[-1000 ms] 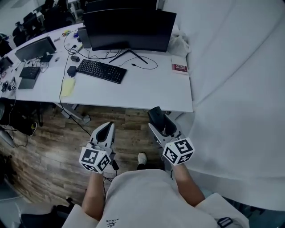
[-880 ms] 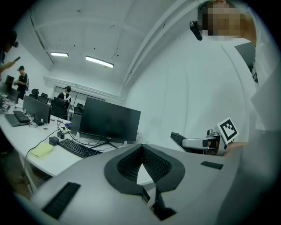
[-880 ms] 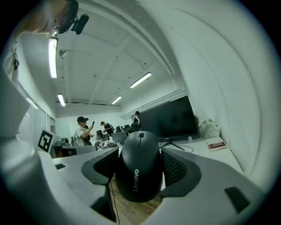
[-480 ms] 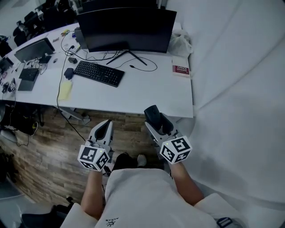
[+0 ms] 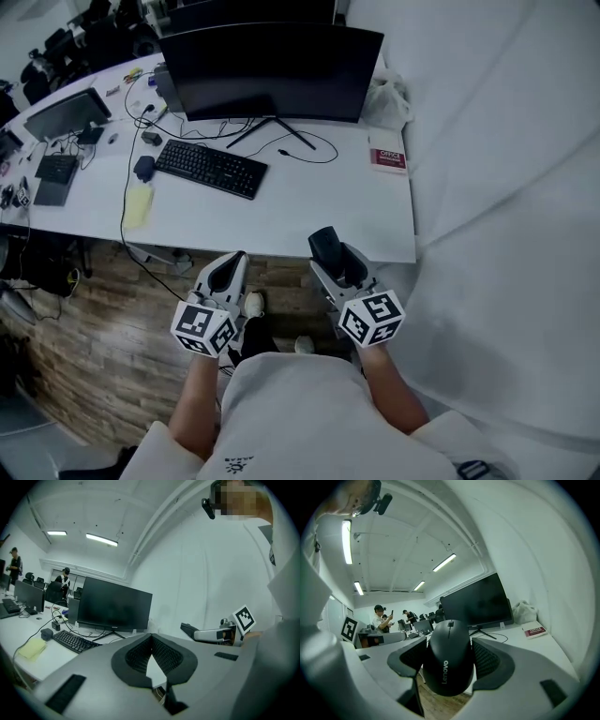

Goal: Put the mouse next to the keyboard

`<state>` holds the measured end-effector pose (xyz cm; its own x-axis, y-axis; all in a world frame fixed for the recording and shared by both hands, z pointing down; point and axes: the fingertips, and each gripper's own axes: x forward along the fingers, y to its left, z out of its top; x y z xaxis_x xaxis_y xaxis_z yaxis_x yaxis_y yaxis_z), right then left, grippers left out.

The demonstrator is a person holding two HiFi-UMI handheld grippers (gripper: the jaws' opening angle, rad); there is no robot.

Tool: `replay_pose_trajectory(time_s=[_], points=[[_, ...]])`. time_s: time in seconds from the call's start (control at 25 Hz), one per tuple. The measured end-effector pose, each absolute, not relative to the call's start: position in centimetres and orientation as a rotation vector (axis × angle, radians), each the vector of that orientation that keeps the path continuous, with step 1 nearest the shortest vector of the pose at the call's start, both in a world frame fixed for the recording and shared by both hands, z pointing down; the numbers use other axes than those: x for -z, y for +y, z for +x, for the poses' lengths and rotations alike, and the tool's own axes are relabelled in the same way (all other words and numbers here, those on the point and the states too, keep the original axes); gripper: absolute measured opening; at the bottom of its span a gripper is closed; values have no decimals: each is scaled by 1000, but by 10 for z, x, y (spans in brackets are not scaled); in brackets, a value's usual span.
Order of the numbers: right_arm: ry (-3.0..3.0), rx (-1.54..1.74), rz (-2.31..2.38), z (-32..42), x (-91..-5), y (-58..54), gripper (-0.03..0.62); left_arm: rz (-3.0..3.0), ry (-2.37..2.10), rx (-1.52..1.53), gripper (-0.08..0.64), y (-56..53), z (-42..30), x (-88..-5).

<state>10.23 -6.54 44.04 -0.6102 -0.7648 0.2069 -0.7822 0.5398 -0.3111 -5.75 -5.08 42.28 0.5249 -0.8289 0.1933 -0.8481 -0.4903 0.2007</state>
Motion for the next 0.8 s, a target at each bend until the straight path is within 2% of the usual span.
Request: replay_pose_trajectory(time_s=[0.8], points=[[-2578,-646,1537,33,-473,-199,310,2572,-1220,-162,5,-192,-123,-445]])
